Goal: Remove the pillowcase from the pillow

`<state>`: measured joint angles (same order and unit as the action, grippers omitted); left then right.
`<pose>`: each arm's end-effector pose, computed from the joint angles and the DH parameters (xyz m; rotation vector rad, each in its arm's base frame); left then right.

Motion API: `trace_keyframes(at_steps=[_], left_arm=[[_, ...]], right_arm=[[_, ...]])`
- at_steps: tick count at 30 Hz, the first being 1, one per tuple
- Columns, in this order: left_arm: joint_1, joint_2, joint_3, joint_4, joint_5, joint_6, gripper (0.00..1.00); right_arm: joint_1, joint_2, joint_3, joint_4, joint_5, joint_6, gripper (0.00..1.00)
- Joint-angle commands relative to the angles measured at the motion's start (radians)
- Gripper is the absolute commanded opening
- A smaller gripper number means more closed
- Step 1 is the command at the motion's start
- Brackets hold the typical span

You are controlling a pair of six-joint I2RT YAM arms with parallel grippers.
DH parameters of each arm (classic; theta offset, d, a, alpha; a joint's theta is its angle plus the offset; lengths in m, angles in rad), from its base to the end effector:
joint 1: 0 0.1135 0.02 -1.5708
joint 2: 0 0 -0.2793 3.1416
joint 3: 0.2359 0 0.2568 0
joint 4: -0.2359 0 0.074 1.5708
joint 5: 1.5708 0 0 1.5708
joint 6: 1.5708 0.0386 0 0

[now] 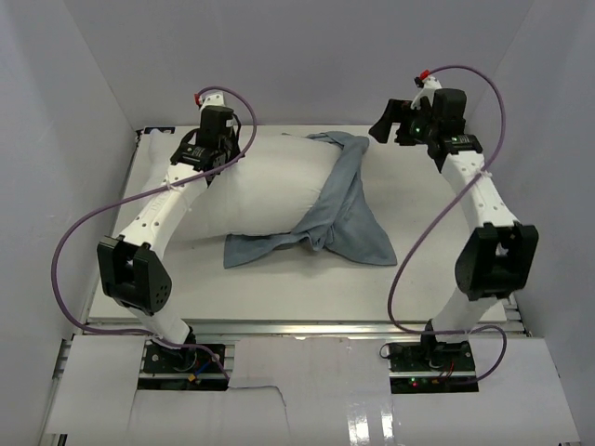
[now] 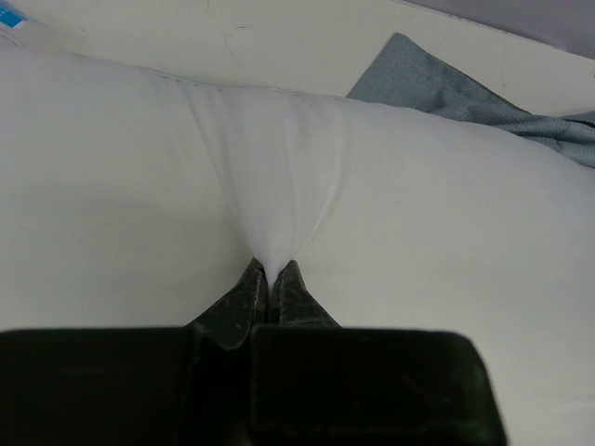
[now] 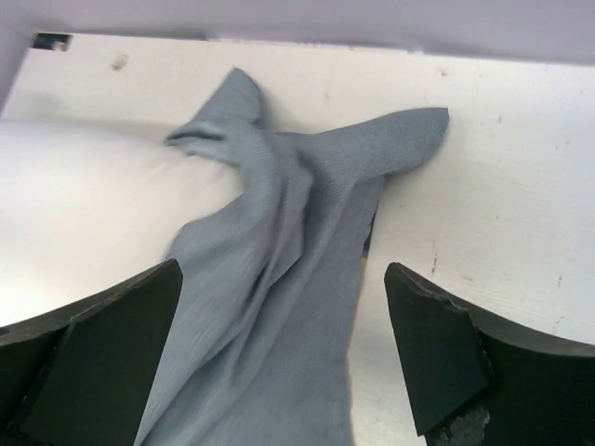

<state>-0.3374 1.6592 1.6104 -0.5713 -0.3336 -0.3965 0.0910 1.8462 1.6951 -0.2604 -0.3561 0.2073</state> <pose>0.3693 -0.1161 0.3753 -0.2491 2.1382 -0.0590 0.4497 0.0545 0.3600 -0.1179 1.9920 0.5455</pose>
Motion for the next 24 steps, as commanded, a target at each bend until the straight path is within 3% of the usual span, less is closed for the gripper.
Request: trace_keyframes(at_steps=[1,6,11,13,18,22,24], left_arm=[[0.008,-0.024,0.058,0.073,-0.029,-0.005,0.00],[0.008,-0.001,0.071,0.073,-0.002,-0.015,0.00],[0.008,-0.009,0.065,0.076,0.002,-0.007,0.00],[0.008,-0.010,0.066,0.076,0.001,-0.002,0.00],[0.006,-0.016,0.065,0.076,0.005,-0.007,0.00],[0.006,-0.009,0.072,0.071,0.004,-0.005,0.00],[0.006,0.004,0.080,0.071,0.013,-0.008,0.00]], right_arm=[[0.077,-0.217,-0.174,0.038,-0.008,-0.075,0.95],[0.287,-0.522,-0.631,0.194,0.144,-0.048,0.96],[0.482,-0.677,-0.807,0.227,0.356,-0.002,0.99],[0.535,-0.679,-0.848,0.227,0.463,0.007,0.99],[0.575,-0.567,-0.864,0.289,0.459,0.020,1.00],[0.607,-0.484,-0.854,0.312,0.506,0.037,0.90],[0.616,-0.444,-0.862,0.338,0.532,0.056,0.77]])
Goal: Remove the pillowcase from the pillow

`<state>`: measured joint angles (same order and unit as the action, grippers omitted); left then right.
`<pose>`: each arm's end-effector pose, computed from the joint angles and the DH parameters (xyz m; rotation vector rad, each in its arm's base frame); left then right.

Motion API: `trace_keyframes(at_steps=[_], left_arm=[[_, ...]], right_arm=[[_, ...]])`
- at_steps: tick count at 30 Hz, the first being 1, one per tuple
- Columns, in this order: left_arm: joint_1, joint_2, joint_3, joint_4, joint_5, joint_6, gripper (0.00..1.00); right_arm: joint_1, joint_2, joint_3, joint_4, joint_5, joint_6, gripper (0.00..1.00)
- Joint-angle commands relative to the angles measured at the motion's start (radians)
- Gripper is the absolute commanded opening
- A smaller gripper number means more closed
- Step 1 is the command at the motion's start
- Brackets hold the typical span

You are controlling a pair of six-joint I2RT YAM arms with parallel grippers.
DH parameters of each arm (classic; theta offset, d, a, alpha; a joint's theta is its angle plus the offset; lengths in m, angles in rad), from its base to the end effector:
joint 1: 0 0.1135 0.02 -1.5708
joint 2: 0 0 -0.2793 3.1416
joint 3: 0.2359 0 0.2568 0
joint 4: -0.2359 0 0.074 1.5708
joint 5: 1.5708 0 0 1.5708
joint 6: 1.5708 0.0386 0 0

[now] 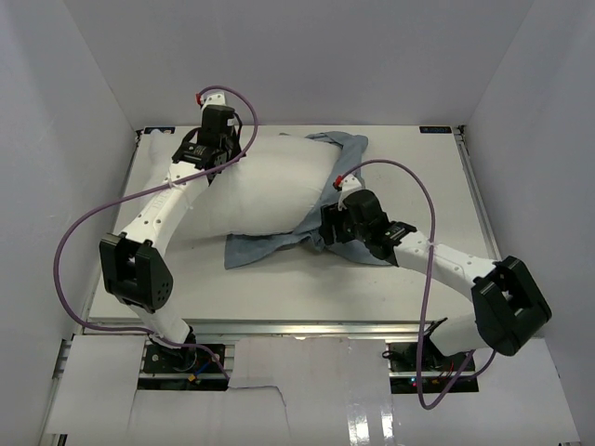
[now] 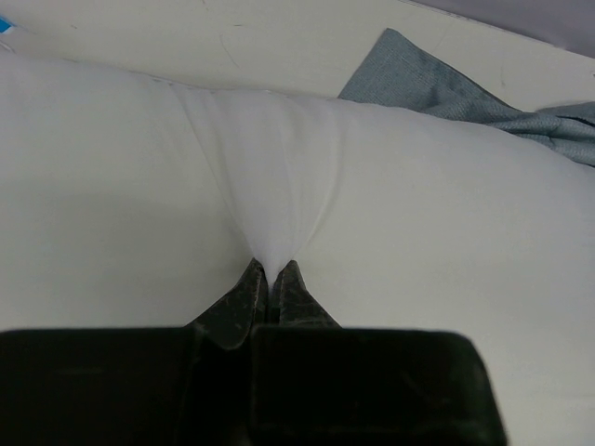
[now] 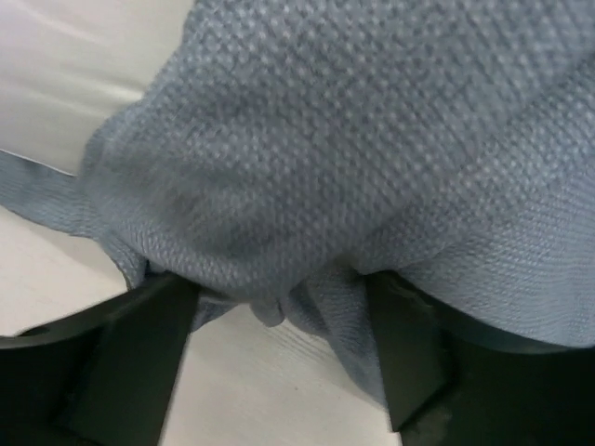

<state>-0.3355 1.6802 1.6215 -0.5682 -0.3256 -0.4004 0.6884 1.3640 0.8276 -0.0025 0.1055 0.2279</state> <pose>0.3750 -0.1177 0.3715 -0.2503 2.1463 -0.0653 0.2377 0.1902 0.2532 -0.4252 2.0943 0.4347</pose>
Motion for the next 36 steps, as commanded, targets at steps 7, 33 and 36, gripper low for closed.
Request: trace_keyframes(at_steps=[7,33,36], left_arm=[[0.004,0.018,0.156,0.021,-0.036,0.035,0.00],[0.116,0.056,0.373,-0.122,0.036,0.172,0.00],[0.116,0.061,0.385,-0.140,0.054,0.181,0.00]], right_arm=[[0.001,0.054,-0.028,0.055,0.292,0.094,0.08],[-0.675,0.106,0.079,-0.123,0.277,0.013,0.08],[-0.675,0.133,0.111,-0.125,0.273,-0.001,0.08]])
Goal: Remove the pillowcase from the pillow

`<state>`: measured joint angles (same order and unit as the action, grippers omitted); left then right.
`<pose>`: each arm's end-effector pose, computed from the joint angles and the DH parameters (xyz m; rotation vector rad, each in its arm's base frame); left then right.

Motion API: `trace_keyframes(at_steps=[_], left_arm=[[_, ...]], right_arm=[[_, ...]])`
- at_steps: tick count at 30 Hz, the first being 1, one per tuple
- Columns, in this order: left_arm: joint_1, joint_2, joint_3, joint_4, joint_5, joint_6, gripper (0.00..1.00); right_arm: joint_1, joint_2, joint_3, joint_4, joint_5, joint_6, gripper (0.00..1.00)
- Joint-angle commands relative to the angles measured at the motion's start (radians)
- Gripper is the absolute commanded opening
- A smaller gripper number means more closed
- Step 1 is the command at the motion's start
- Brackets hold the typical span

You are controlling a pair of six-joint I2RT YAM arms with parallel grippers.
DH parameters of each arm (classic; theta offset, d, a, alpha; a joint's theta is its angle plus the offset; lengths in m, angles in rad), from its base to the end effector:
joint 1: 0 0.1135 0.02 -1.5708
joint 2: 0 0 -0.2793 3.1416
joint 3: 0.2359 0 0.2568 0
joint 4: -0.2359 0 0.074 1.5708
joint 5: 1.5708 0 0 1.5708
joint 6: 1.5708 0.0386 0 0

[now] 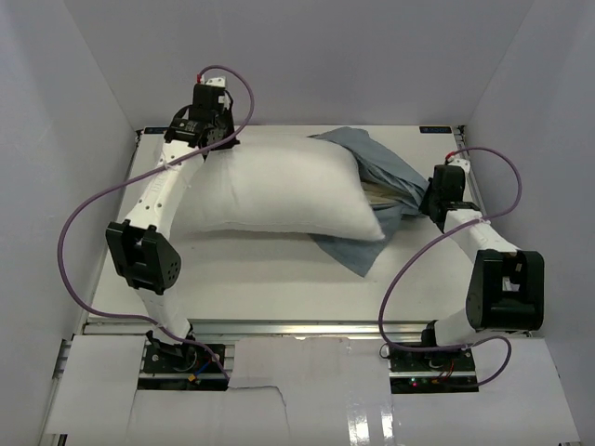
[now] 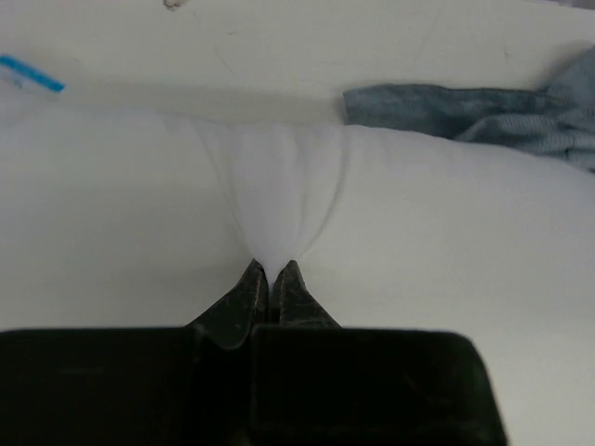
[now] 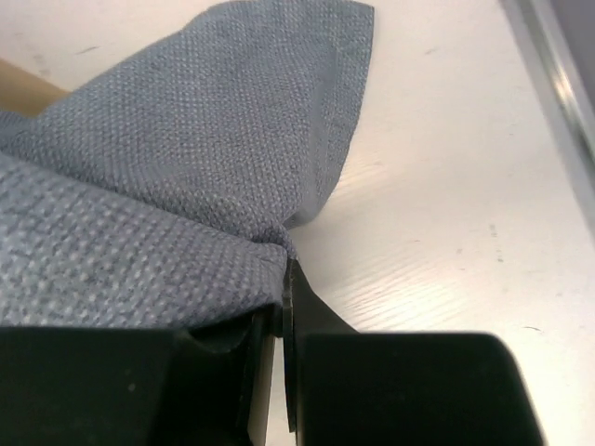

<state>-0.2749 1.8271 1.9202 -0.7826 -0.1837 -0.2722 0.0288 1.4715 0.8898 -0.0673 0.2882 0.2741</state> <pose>0.4063 -0.1073 0.3954 -0.0945 2.2460 -0.0870 0.3225 -0.0017 0.2373 0.4240 2.1514 -0.1499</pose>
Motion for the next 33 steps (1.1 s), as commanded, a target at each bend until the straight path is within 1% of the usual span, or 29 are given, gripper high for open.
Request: trace_keyframes(at_steps=[1,4,5,8,9,13,15,17,19,22,26,27,28,29,30,31,32,33], left_arm=[[0.055,-0.088,0.086,0.071,-0.088,0.054,0.00],[0.057,-0.095,0.076,0.065,-0.086,0.065,0.00],[0.057,-0.100,0.071,0.063,-0.083,0.061,0.00],[0.057,-0.114,0.030,0.083,-0.063,0.044,0.00],[0.059,-0.115,0.016,0.089,-0.054,0.044,0.00],[0.062,-0.141,-0.050,0.138,0.078,0.093,0.00],[0.066,-0.157,-0.058,0.141,0.086,0.097,0.00],[0.085,-0.152,-0.034,0.115,0.072,0.073,0.00],[0.132,-0.140,0.009,0.060,0.104,0.028,0.00],[0.167,-0.158,-0.016,0.055,0.093,-0.024,0.00],[0.178,-0.183,-0.075,0.078,0.069,-0.047,0.00],[0.183,-0.190,-0.079,0.075,-0.015,-0.077,0.00],[0.190,-0.225,-0.120,0.080,-0.037,-0.114,0.00],[0.204,-0.251,-0.154,0.129,-0.037,-0.158,0.00],[0.207,-0.277,-0.191,0.161,-0.014,-0.183,0.00],[0.207,-0.325,-0.266,0.198,0.010,-0.194,0.00],[0.207,-0.336,-0.288,0.236,0.022,-0.212,0.00],[0.207,-0.339,-0.296,0.230,-0.020,-0.232,0.00]], right_arm=[[-0.045,0.036,0.057,-0.060,0.089,-0.052,0.08],[-0.058,0.078,0.089,-0.061,0.056,-0.053,0.08],[-0.058,0.084,0.093,-0.060,0.020,-0.053,0.08],[-0.049,0.061,0.071,-0.026,-0.033,-0.049,0.08],[-0.049,0.052,0.055,-0.019,-0.035,-0.046,0.08],[-0.072,0.003,0.041,-0.022,0.005,-0.026,0.08],[-0.099,-0.014,0.032,-0.032,0.008,0.008,0.08],[-0.133,-0.039,0.017,-0.037,0.005,0.020,0.08],[-0.145,-0.060,0.009,-0.038,0.009,0.022,0.08],[-0.152,-0.088,0.005,-0.046,0.019,0.036,0.08],[-0.155,-0.120,0.003,-0.058,0.040,0.040,0.08],[-0.155,-0.128,0.001,-0.065,0.049,0.042,0.08],[-0.155,-0.141,-0.002,-0.065,0.051,0.042,0.08],[-0.155,-0.149,-0.006,-0.065,0.049,0.042,0.08],[-0.155,-0.154,-0.006,-0.068,0.048,0.042,0.08],[-0.155,-0.166,-0.009,-0.066,0.045,0.042,0.08],[-0.155,-0.169,-0.009,-0.068,0.037,0.040,0.08],[-0.155,-0.177,-0.011,-0.068,0.040,0.042,0.08]])
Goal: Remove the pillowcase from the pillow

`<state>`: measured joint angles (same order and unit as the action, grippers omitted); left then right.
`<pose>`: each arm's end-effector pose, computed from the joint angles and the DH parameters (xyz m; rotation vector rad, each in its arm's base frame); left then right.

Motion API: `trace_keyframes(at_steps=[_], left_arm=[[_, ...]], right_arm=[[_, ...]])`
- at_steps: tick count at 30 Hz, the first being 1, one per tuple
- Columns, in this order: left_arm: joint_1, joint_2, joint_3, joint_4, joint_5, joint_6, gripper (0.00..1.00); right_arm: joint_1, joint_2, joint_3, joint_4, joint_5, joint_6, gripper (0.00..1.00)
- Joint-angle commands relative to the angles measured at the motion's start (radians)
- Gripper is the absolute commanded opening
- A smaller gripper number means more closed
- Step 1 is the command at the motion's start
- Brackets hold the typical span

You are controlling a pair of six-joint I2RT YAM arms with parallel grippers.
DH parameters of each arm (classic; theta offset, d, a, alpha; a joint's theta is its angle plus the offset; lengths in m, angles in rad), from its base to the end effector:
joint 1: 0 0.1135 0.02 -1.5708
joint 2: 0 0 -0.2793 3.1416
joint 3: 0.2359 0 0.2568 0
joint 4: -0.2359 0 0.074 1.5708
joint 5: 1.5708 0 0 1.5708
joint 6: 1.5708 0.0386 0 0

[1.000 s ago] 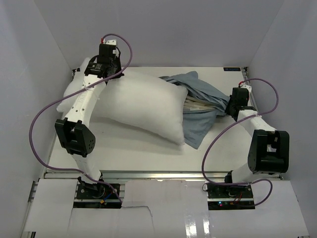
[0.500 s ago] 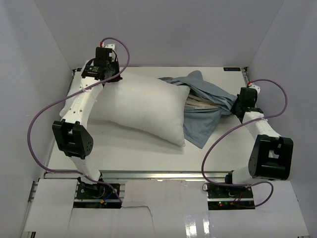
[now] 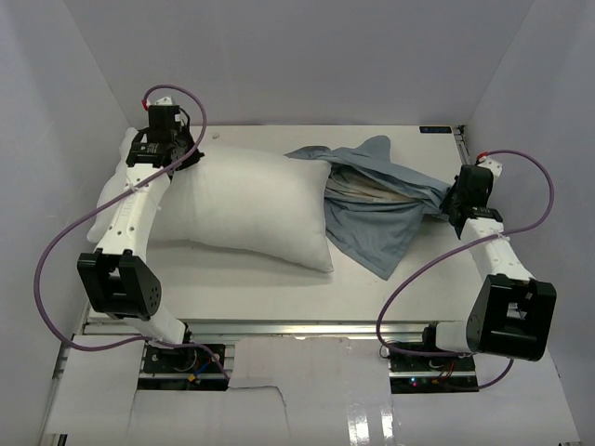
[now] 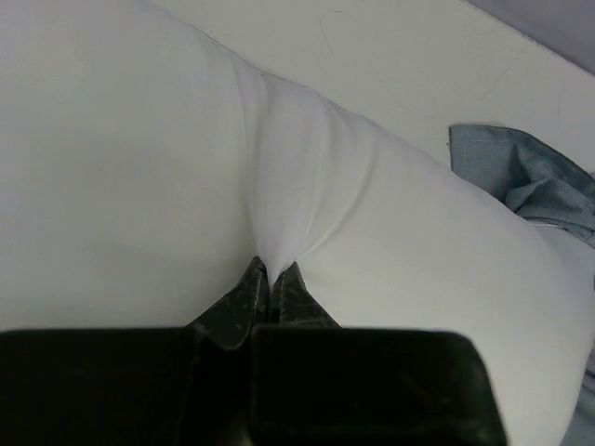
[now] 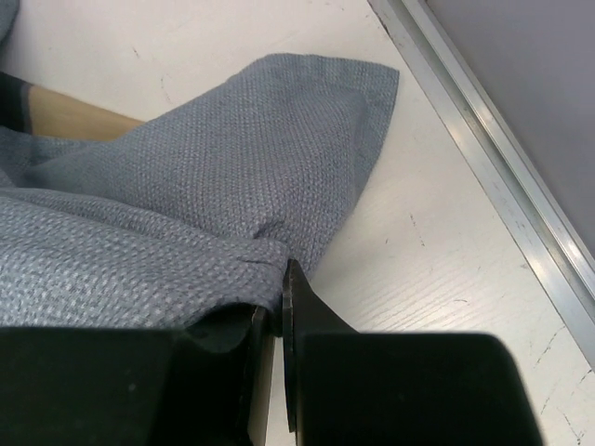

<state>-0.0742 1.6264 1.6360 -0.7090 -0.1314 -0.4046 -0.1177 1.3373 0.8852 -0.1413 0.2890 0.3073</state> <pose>0.3699 -0.0224 0.3825 -0.4407 2.2218 -0.1052 0.2949 -0.0459 0.2681 0.6123 2.0539 -0.2020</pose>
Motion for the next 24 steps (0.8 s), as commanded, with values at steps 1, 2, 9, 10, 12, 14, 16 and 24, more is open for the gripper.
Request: trace_keyframes(at_steps=[1,2,9,10,12,14,16,24], left_arm=[[0.008,-0.137,-0.010,0.140,-0.100,-0.114,0.00],[0.010,-0.137,-0.008,0.129,-0.123,-0.143,0.00],[0.016,-0.155,-0.010,0.112,-0.174,-0.165,0.00],[0.019,-0.160,-0.008,0.111,-0.195,-0.165,0.00],[0.022,-0.177,-0.001,0.111,-0.212,-0.157,0.00],[0.027,-0.181,0.022,0.106,-0.226,-0.145,0.00],[0.028,-0.180,0.041,0.092,-0.243,-0.137,0.00],[0.028,-0.151,0.009,0.098,-0.171,-0.192,0.00]], right_arm=[[-0.008,-0.044,-0.006,0.002,0.042,0.009,0.08],[-0.010,-0.047,-0.006,0.000,0.045,0.007,0.08],[-0.026,-0.052,-0.012,-0.004,0.050,0.007,0.08],[-0.030,-0.052,-0.012,-0.012,0.059,0.009,0.08],[-0.043,-0.056,-0.014,-0.017,0.065,0.015,0.08],[-0.068,-0.066,-0.018,-0.024,0.070,0.019,0.08],[-0.083,-0.078,-0.029,-0.027,0.065,0.027,0.08],[-0.076,-0.165,-0.064,0.003,-0.068,0.030,0.08]])
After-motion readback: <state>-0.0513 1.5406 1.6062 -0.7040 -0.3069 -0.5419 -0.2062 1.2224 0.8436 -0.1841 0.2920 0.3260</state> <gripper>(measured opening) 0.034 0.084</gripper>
